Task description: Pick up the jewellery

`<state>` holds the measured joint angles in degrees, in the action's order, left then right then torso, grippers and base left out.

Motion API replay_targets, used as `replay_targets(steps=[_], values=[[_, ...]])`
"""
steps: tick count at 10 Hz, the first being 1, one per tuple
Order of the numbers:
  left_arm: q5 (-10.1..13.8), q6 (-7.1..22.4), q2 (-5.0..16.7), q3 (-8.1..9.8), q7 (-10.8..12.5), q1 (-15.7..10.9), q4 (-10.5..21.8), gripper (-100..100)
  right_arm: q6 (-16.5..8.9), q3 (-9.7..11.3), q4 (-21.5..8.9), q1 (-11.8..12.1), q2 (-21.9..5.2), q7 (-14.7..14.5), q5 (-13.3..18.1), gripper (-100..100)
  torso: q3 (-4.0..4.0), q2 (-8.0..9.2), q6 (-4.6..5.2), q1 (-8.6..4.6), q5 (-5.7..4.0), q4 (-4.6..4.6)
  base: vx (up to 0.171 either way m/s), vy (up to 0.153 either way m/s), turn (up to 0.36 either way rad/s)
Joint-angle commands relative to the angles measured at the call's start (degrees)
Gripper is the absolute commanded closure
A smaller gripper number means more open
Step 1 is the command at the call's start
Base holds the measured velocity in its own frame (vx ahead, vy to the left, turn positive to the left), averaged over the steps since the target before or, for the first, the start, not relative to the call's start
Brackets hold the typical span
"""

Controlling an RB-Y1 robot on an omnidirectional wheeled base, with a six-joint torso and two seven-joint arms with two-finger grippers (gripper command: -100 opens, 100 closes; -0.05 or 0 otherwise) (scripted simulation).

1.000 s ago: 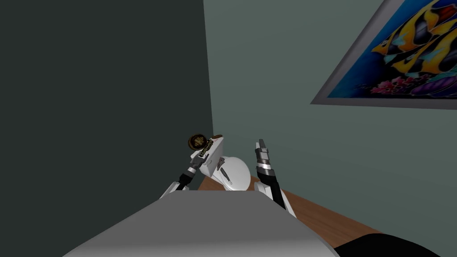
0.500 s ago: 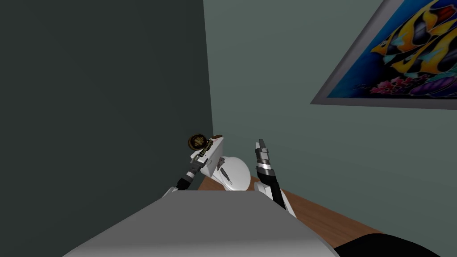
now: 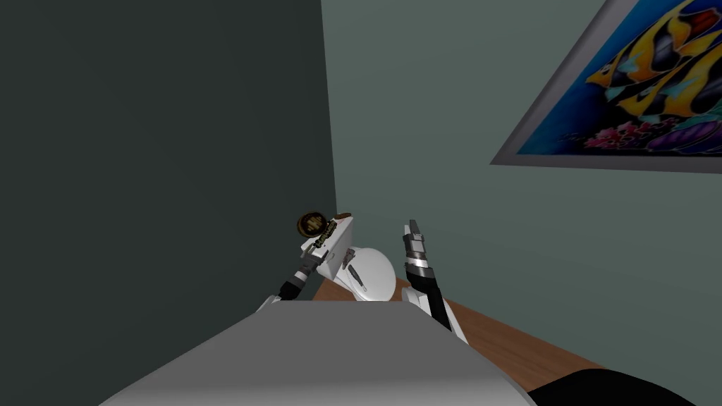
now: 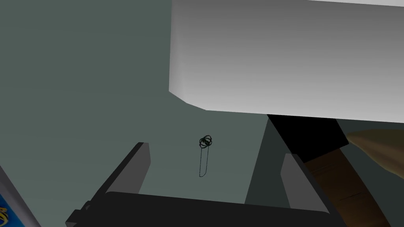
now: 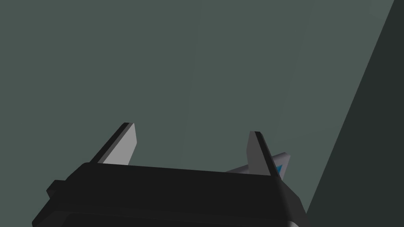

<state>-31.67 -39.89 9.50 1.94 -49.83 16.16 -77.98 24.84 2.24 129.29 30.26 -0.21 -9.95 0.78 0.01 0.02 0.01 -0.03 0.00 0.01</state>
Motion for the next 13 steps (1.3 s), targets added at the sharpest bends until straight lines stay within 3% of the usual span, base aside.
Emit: replay_targets(steps=[1, 5, 13], values=[[0.00, 0.00, 0.00, 0.00, 0.00, 0.00, 0.00, -100, 0.00, 0.00, 0.00, 0.00, 0.00, 0.00, 0.00, 0, 0.00, 0.00, 0.00, 0.00, 0.00, 0.00, 0.005, 0.009, -0.026], [-1.09, 0.27, 0.06, 0.10, -1.73, 0.95, 1.96, -100, 0.00, 0.00, 0.00, 0.00, 0.00, 0.00, 0.00, 0, 0.01, 0.01, 0.00, -0.01, 0.00, 0.00, -0.001, -0.001, 0.003], [-1.09, 0.27, 0.06, 0.10, -1.73, 0.95, 1.96, -100, 0.00, 0.00, 0.00, 0.00, 0.00, 0.00, 0.00, 0, 0.01, 0.01, 0.00, -0.02, -0.01, 0.00, 0.000, 0.000, -0.001]])
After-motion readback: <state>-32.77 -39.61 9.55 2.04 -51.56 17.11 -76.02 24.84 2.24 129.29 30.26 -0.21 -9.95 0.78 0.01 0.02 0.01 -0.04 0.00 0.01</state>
